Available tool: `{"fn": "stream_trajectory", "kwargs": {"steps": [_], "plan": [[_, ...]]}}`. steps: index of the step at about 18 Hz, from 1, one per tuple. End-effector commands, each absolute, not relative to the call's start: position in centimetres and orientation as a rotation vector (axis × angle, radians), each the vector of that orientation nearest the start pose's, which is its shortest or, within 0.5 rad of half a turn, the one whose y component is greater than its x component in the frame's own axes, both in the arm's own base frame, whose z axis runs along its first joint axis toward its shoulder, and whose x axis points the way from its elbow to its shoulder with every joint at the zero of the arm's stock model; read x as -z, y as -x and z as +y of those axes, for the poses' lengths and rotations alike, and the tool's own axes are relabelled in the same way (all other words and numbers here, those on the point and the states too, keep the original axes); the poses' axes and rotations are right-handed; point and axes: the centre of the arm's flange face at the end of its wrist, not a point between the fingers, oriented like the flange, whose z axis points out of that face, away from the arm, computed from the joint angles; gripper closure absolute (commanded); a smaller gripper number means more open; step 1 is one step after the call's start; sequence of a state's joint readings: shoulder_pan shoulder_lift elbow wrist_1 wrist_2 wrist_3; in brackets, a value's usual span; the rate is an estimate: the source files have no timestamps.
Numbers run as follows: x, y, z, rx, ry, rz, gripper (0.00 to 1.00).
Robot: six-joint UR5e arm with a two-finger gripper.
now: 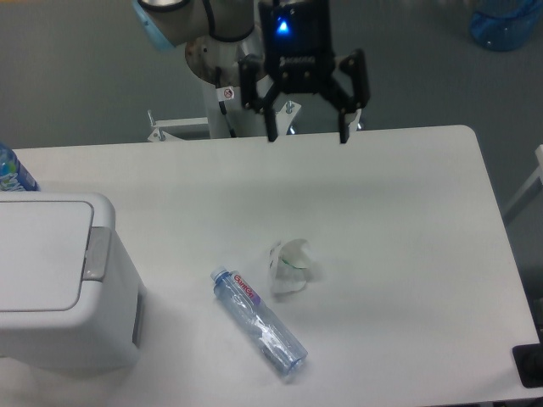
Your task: Open the trash can
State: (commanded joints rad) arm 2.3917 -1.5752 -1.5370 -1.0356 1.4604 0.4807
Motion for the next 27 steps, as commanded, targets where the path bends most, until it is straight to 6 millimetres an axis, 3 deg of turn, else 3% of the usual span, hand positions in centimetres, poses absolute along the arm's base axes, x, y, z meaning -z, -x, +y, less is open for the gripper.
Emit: {"fn": "stream_trajectory", "kwargs": {"steps": [4,9,19,27], "plan": [[-55.0,26.6,51.0,-0.242,2.566,-0.465,0.0],[-53.0,24.5,54.6,-0.133,2.516,-0.53,0.0],[-50.6,21.5,57.9,-0.021,2.503,-0.571,0.0],[-49.6,20.7,58.7,-0.006,2.521,-0.557,0.0]]}}
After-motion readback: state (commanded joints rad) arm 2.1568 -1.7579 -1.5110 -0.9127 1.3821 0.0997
